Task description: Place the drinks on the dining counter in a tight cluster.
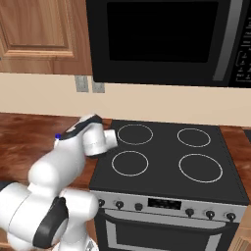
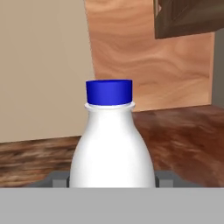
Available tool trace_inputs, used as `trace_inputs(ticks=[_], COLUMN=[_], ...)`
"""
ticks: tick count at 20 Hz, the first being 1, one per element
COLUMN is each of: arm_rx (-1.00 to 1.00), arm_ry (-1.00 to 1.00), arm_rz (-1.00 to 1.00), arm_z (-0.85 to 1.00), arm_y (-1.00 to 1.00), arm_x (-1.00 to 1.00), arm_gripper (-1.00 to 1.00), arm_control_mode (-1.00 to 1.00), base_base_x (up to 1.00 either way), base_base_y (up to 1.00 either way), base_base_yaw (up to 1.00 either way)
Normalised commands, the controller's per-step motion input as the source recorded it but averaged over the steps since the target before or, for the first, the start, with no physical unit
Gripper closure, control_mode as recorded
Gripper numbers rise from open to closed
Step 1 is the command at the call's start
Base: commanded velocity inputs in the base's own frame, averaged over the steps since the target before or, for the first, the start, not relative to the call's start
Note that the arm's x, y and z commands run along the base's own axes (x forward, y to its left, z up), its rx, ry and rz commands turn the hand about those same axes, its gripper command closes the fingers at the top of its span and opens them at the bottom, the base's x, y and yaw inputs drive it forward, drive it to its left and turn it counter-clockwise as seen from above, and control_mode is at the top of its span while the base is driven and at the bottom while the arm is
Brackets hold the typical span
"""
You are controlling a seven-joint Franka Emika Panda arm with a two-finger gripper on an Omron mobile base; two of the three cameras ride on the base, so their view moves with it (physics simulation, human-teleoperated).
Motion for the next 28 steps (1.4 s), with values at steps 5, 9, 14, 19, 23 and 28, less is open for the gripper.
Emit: trace_inputs(ticks=[5, 9, 14, 19, 23, 28], arm_rx=[0.00, 0.00, 0.00, 0.00, 0.00, 0.00], arm_ry=[-0.06, -0.08, -0.06, 0.00, 0.00, 0.00], arm_rz=[0.00, 0.00, 0.00, 0.00, 0.00, 0.00], arm_z=[0.30, 0.23, 0.15, 0.00, 0.00, 0.00], arm_y=[0.00, 0.00, 0.00, 0.00, 0.00, 0.00], arm_x=[-0.20, -0.25, -0.15, 0.00, 0.00, 0.00], arm_gripper=[1.00, 1.00, 1.00, 1.00, 1.00, 1.00], arm_control_mode=[-1.00, -1.00, -1.00, -1.00, -1.00, 1.00], base_base_x=[0.00, 0.00, 0.00, 0.00, 0.00, -0.11], base_base_y=[0.00, 0.00, 0.00, 0.00, 0.00, 0.00], base_base_yaw=[0.00, 0.00, 0.00, 0.00, 0.00, 0.00])
